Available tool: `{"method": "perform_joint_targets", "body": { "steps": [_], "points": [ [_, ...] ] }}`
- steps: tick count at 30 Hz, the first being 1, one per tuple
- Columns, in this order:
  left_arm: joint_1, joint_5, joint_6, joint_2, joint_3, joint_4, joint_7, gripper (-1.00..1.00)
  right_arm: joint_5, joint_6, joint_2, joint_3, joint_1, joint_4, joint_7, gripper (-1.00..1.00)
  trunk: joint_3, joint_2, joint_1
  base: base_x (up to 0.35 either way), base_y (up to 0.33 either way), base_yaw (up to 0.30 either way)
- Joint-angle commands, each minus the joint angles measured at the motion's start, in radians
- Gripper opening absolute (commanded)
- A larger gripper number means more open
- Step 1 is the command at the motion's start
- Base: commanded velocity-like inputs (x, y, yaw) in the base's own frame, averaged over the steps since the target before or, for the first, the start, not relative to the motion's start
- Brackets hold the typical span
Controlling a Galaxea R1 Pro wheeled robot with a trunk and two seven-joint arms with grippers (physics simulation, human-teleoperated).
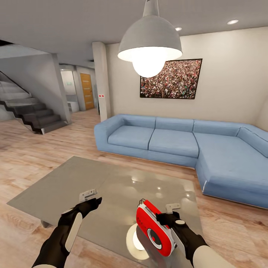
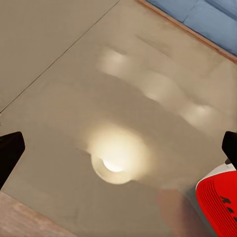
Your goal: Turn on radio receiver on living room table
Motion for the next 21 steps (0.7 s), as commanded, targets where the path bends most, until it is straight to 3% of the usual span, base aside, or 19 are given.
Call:
{"method": "perform_joint_targets", "body": {
  "steps": [1, 21],
  "points": [
    [0.000, 0.000, 0.000, 0.000, 0.000, 0.000, 0.000, 1.00, -0.001, 0.000, 0.000, 0.001, 0.001, 0.051, 0.001, 1.00, 0.000, 0.000, 0.000, 0.000, 0.000, 0.000],
    [0.000, 0.000, 0.000, 0.000, 0.000, 0.001, 0.000, 1.00, -0.001, -0.017, 0.008, 0.002, 0.001, 0.094, 0.017, 1.00, 0.000, 0.000, 0.000, 0.000, 0.000, 0.000]
  ]
}}
